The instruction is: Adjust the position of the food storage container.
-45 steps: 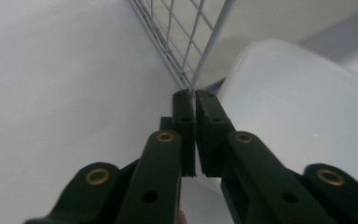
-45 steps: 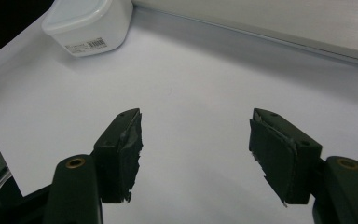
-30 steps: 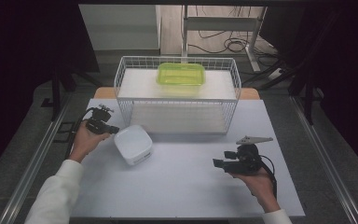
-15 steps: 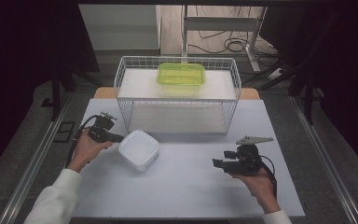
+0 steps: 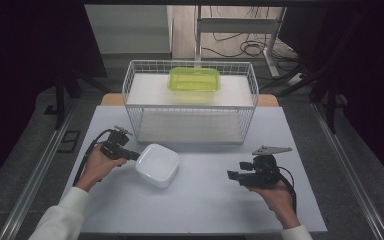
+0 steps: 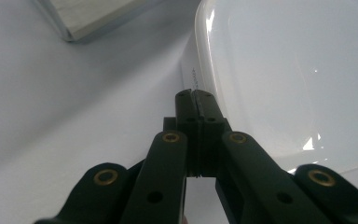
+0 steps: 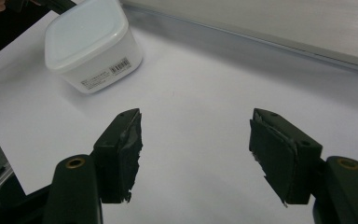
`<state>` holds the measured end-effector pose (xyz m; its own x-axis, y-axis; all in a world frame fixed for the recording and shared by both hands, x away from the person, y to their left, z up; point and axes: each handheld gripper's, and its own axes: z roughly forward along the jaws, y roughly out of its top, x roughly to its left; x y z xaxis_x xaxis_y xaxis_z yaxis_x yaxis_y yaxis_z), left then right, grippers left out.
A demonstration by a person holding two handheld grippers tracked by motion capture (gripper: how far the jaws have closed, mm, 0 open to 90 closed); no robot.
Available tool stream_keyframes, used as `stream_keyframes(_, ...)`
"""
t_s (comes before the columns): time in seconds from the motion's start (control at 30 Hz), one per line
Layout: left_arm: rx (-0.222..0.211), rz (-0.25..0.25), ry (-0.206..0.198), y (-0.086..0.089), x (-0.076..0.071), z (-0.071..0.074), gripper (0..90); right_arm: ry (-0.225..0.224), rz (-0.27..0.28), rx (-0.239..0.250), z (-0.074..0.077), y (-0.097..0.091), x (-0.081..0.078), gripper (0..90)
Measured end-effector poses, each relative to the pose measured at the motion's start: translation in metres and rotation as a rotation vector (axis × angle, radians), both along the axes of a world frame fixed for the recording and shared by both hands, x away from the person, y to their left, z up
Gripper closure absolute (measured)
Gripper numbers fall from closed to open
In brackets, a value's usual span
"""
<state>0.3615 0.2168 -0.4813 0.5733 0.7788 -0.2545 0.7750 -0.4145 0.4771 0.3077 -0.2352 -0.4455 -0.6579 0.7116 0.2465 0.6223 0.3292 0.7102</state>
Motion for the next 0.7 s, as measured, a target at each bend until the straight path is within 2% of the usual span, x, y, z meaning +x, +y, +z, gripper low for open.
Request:
stream_keyframes(0.23,-0.024,-0.007,0.010,-0.007,-0.006,-0.002,90.0,0.002,-0.006,0.000,-0.001,-0.001,0.001,33.7)
stream_keyframes(0.7,-0.027,-0.086,0.020,-0.036,-0.016,-0.005,90.0,0.003,-0.008,-0.002,-0.001,-0.001,0.001,33.3)
